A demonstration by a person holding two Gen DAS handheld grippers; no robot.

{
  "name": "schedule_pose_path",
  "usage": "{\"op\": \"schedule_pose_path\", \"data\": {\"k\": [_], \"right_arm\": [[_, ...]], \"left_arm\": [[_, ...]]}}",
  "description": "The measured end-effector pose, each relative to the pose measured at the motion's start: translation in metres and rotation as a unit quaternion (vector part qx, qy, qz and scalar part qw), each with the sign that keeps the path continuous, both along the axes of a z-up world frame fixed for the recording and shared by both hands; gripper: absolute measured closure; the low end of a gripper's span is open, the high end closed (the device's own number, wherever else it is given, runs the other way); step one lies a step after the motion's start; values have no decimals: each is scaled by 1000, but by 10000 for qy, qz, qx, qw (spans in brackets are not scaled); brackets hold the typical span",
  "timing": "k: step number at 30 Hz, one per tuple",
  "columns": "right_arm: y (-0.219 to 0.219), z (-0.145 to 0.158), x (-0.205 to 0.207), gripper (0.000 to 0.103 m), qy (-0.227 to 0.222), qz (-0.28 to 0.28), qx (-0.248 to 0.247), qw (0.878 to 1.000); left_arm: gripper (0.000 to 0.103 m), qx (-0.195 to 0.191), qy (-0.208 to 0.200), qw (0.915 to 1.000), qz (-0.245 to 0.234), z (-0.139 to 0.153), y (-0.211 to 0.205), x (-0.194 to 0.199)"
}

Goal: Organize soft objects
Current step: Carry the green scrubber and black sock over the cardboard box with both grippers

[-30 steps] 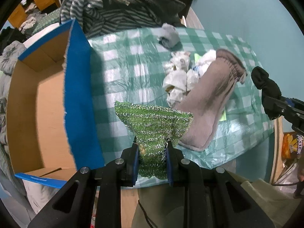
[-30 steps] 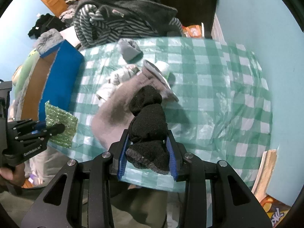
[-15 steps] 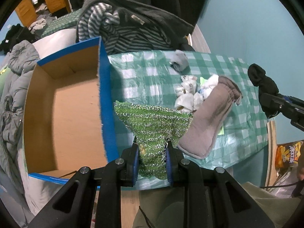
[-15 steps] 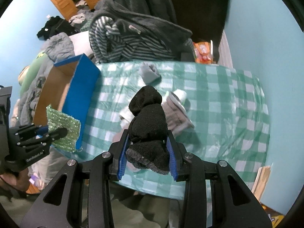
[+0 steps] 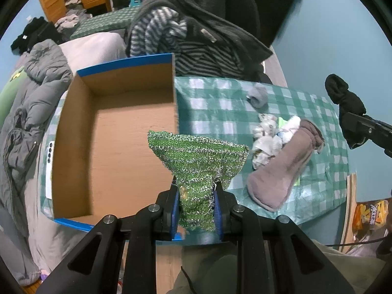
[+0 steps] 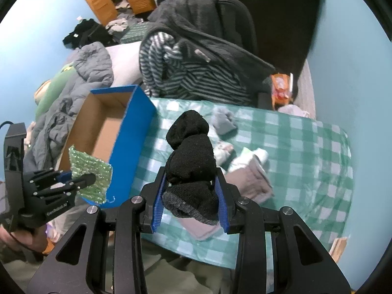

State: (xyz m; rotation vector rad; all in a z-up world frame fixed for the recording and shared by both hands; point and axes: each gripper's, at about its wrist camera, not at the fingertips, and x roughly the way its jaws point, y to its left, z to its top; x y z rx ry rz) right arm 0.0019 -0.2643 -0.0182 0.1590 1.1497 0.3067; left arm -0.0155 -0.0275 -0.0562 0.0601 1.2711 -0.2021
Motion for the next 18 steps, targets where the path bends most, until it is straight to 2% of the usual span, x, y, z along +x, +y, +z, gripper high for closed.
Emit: {"op": "schedule_pose_path", "data": {"k": [18], "right_arm": [[94, -8, 42, 67, -6, 802, 169, 9966]], "left_arm": [[80, 93, 10, 9974, 709, -4, 78, 27]]}}
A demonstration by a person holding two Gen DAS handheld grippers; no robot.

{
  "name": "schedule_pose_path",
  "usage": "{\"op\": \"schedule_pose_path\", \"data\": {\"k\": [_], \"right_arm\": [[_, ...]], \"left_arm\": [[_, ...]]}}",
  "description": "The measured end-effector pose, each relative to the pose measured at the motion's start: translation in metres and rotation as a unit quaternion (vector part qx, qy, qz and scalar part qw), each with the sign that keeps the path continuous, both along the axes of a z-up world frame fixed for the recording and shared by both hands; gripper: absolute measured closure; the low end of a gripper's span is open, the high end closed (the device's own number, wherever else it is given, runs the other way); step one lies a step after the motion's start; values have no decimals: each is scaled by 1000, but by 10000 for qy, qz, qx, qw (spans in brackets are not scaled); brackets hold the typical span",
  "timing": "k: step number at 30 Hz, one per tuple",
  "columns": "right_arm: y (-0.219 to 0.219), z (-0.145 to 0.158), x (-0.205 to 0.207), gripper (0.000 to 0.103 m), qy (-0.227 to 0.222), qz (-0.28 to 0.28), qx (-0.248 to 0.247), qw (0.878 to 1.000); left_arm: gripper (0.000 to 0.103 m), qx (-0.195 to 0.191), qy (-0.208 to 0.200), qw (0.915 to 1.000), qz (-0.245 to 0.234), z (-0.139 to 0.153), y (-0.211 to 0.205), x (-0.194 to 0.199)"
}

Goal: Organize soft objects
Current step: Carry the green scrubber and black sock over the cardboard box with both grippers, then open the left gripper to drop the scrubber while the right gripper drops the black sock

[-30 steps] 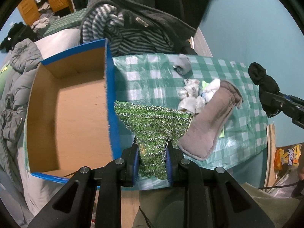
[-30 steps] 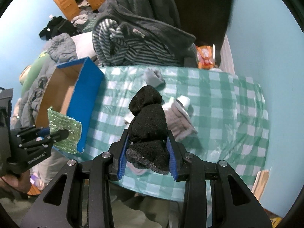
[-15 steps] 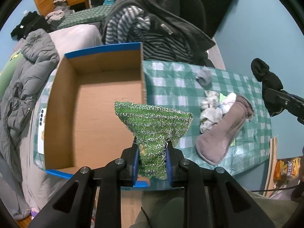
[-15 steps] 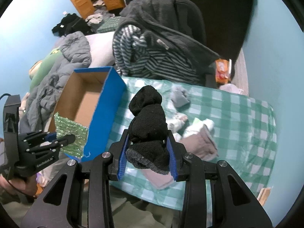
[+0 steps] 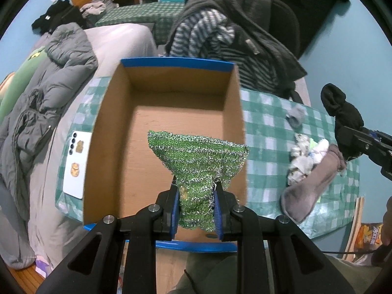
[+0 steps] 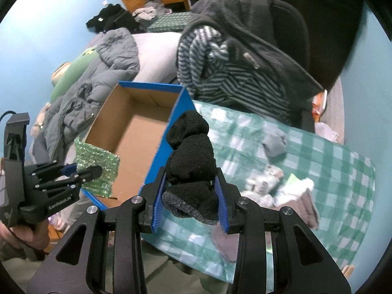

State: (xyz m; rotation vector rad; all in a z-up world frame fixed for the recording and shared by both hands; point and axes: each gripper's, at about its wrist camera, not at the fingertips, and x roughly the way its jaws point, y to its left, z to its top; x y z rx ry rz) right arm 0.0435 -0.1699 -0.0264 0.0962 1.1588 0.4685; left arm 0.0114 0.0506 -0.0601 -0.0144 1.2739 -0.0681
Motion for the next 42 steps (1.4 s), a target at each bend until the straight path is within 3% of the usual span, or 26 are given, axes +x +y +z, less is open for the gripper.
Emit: {"op": "schedule_pose_path", "data": {"k": [22, 32, 36, 42], "right_arm": [[97, -29, 28, 67, 332, 684, 25, 9971], [126, -45, 31, 67, 533, 868, -20, 9948], [139, -55, 32, 67, 619, 988, -50, 9932], [156, -67, 34, 67, 711, 1090, -131, 9914]], "left_arm": [[77, 61, 618, 9973, 382, -53, 56, 21], [63, 31, 637, 9969, 469, -60, 71, 25], [45, 85, 580, 9973, 450, -58, 76, 24], [41, 242, 630, 9969, 392, -61, 79, 24]]}}
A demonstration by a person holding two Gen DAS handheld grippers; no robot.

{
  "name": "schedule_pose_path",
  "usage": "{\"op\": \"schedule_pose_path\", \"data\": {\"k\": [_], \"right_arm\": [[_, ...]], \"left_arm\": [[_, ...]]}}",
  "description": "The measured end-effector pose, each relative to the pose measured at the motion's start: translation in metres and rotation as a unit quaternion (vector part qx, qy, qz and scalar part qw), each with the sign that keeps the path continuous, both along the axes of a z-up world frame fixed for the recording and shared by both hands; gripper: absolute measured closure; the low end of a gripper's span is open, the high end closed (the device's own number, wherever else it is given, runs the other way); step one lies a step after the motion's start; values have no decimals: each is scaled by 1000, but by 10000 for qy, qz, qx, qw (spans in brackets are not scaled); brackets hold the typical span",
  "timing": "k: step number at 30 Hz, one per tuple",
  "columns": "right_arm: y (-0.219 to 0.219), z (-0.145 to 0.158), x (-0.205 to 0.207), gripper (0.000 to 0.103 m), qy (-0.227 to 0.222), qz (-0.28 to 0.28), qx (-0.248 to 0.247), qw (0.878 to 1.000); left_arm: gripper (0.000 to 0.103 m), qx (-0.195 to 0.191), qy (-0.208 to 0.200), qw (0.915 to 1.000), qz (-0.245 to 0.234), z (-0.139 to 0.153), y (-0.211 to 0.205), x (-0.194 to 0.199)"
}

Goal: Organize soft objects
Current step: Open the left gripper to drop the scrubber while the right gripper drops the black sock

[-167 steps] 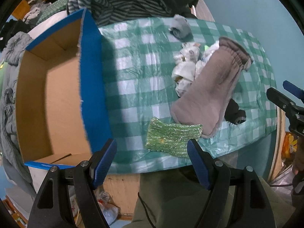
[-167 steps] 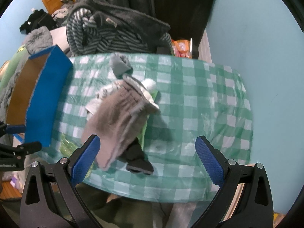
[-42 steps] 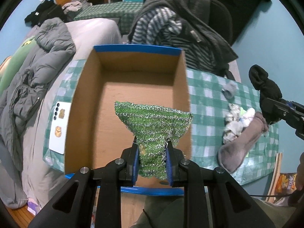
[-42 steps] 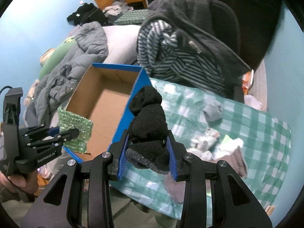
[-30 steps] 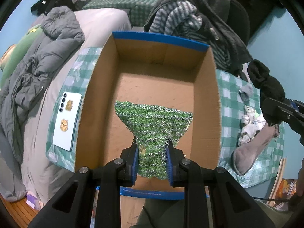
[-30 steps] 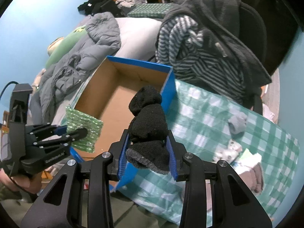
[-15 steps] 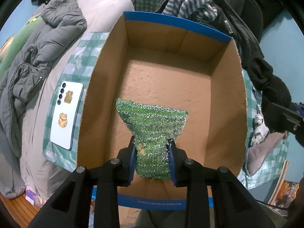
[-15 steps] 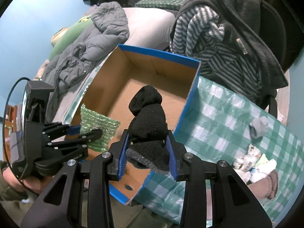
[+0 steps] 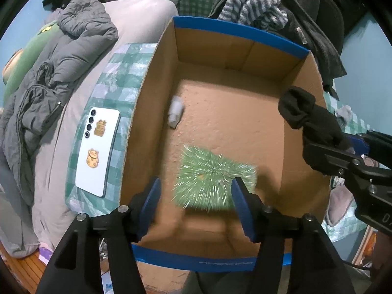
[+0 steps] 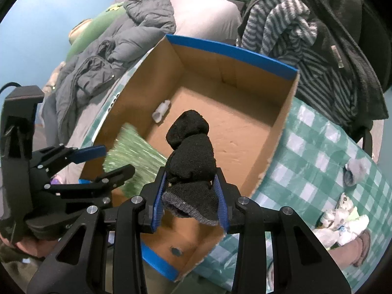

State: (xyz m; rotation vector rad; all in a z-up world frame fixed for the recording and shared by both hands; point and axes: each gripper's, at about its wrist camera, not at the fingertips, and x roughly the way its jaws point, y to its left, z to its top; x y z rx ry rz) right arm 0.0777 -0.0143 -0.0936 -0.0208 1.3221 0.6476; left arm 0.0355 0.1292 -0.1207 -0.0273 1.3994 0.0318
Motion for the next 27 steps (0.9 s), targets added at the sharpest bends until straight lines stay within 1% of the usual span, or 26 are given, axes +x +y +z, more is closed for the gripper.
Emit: {"op": "schedule_pose_path", "data": {"k": [4, 7, 10, 22, 24, 25, 26, 27], "right_arm": [[7, -7, 1, 67, 53, 40, -40, 10000], [11, -10, 2, 64, 103, 84, -76, 9999], [13, -12, 2, 64, 97, 82, -139, 9998], [9, -8, -2, 64, 13, 94, -122, 9999], [10, -9, -2, 54, 56, 134, -115, 9998], [10, -10, -2, 38, 103, 144, -124, 9998], [10, -11, -3, 29, 103, 88, -154, 9998], [9, -10, -4, 28, 81, 36, -155, 9998]], "left_arm": [[39, 36, 22, 10000, -65, 2, 1, -3], [39, 54, -34, 10000, -67, 6, 3, -7], [39, 13, -37, 10000, -33, 8, 5, -9], [39, -191, -108, 9989, 422, 18, 22, -27], [39, -204, -110, 9987, 462, 19, 22, -30], [39, -202, -110, 9986, 477, 19, 23, -32], [39, -192, -106, 9985, 492, 19, 23, -34], [39, -181, -96, 9985, 509, 20, 23, -35]]}}
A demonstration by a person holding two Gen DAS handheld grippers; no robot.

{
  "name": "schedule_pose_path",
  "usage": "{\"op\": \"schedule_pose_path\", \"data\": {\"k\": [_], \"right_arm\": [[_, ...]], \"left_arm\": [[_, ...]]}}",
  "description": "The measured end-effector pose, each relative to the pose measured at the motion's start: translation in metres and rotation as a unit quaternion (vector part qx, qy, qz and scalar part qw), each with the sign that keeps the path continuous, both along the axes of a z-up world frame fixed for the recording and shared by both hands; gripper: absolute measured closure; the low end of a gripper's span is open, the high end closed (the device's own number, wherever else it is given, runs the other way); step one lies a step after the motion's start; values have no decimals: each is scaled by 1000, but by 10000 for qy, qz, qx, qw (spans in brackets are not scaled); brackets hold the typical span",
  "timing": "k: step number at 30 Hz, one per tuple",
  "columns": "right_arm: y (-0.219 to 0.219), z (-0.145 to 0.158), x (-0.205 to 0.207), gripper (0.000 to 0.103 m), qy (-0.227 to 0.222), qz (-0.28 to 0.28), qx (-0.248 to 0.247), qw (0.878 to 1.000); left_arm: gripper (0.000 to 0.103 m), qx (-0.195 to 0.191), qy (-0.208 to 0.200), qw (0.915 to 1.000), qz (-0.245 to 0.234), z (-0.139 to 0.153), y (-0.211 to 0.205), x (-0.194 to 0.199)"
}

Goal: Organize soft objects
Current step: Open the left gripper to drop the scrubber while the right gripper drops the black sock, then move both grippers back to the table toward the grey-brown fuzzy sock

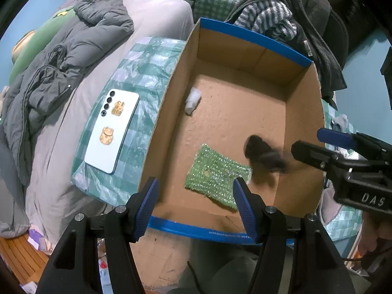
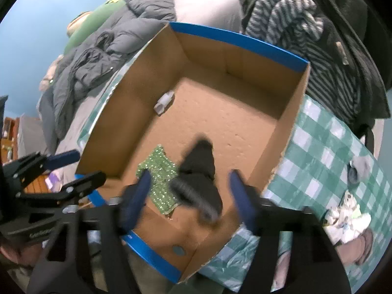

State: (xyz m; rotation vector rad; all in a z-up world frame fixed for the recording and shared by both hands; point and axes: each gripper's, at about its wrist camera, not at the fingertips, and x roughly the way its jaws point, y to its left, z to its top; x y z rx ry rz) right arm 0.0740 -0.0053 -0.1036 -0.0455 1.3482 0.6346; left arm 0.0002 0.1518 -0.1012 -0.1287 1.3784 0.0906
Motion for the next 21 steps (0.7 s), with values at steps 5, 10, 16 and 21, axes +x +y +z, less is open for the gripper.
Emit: {"op": "schedule_pose_path", "data": {"k": [5, 10, 16, 21], "right_arm": [[-4, 2, -3, 28, -19, -70, 38, 10000], [-15, 7, -10, 28, -24, -141, 75, 9999], [-40, 19, -18, 28, -93, -373, 74, 9992], [-71, 25, -21, 27, -99, -707, 21, 9974]], "left_arm": [[39, 19, -7, 10000, 45, 3, -1, -9], [39, 5, -33, 10000, 29, 7, -8, -13], [39, -52, -49, 9999, -148, 12, -28, -11], [39, -94, -127, 9989, -431, 18, -54, -4]]}}
